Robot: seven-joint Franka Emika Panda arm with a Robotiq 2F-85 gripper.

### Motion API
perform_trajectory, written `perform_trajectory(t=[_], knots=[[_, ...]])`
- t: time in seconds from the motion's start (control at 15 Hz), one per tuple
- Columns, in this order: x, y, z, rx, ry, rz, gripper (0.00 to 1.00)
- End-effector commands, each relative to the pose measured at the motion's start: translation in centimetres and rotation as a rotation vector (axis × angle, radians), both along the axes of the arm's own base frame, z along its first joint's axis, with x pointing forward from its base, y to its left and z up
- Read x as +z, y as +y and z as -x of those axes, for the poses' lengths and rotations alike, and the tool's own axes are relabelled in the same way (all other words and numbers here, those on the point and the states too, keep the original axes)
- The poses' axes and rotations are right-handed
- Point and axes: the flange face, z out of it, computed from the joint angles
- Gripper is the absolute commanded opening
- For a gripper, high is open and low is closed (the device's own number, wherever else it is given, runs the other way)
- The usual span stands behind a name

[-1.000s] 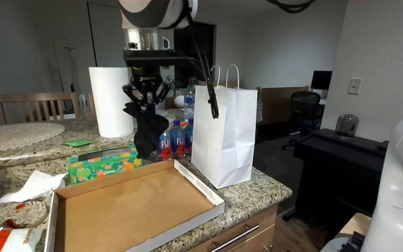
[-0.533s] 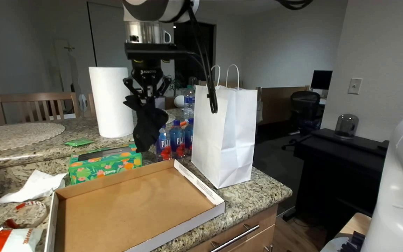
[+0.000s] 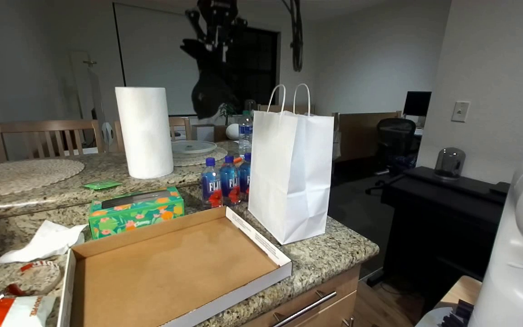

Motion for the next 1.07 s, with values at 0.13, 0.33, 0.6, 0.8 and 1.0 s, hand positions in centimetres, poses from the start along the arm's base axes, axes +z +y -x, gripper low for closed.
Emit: perform_trajectory(t=[0.13, 0.33, 0.6, 0.8, 1.0], knots=[[8.0, -6.9, -0.7, -0.050, -0.094, -0.023, 0.10], [10.0, -11.9, -1.6, -0.122, -0.139, -0.069, 0.10], [11.1, -17.8, -1.6, -0.191, -0.160, -0.103, 0.10], [10.9, -21.2, -1.1, -0.214, -0.160, -0.115, 0.09], [9.8, -23.5, -0.9, -0.235, -0.146, -0.110, 0.09]])
